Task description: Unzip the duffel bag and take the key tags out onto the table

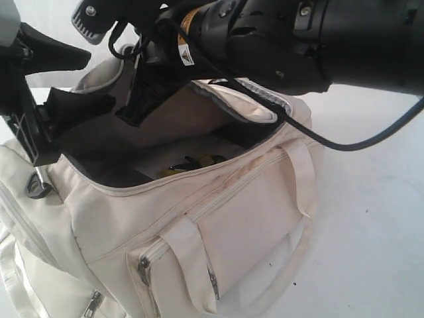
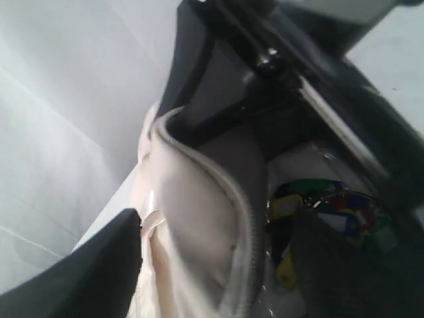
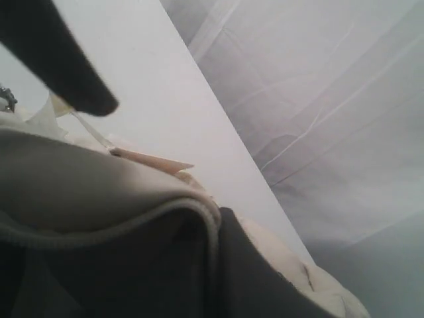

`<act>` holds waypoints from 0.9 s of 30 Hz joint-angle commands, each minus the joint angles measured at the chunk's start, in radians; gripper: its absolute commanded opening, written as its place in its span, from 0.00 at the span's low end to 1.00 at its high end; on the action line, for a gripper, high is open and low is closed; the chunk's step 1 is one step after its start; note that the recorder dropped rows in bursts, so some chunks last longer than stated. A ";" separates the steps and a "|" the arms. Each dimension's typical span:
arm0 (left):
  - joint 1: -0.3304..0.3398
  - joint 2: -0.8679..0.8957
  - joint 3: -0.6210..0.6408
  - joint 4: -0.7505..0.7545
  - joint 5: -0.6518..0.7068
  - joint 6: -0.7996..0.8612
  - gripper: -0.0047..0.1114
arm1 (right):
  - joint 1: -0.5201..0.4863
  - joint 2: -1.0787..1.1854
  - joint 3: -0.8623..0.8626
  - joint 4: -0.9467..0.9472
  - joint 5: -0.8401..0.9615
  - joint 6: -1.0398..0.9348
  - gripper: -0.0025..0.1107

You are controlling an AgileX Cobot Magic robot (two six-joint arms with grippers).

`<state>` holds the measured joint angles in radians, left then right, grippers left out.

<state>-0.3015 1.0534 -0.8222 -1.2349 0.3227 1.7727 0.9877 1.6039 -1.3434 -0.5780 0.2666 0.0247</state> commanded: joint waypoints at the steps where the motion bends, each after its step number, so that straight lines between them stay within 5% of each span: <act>1: 0.000 0.043 -0.007 -0.233 -0.040 0.175 0.61 | -0.006 -0.002 -0.007 0.010 0.011 0.009 0.02; 7: 0.000 0.079 -0.007 -0.385 -0.035 0.337 0.41 | -0.006 -0.002 -0.007 0.010 0.016 0.009 0.02; 12: 0.000 0.125 -0.020 -0.420 -0.019 0.339 0.04 | -0.006 -0.002 -0.007 0.010 0.021 0.005 0.02; 15: 0.000 0.157 -0.069 -0.471 -0.083 0.301 0.04 | -0.006 -0.009 -0.007 0.006 0.078 0.005 0.08; 20: 0.000 0.252 -0.160 -0.485 -0.167 0.287 0.04 | -0.006 -0.061 -0.007 0.005 0.165 0.005 0.44; 23: 0.000 0.307 -0.196 -0.485 -0.212 0.287 0.04 | -0.006 -0.113 -0.007 0.074 0.288 0.036 0.48; 27: 0.002 0.406 -0.272 -0.467 -0.461 0.307 0.04 | -0.006 -0.199 -0.007 0.126 0.362 0.036 0.48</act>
<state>-0.3015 1.4271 -1.0623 -1.6848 -0.0445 1.9574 0.9877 1.4436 -1.3440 -0.4831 0.6177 0.0521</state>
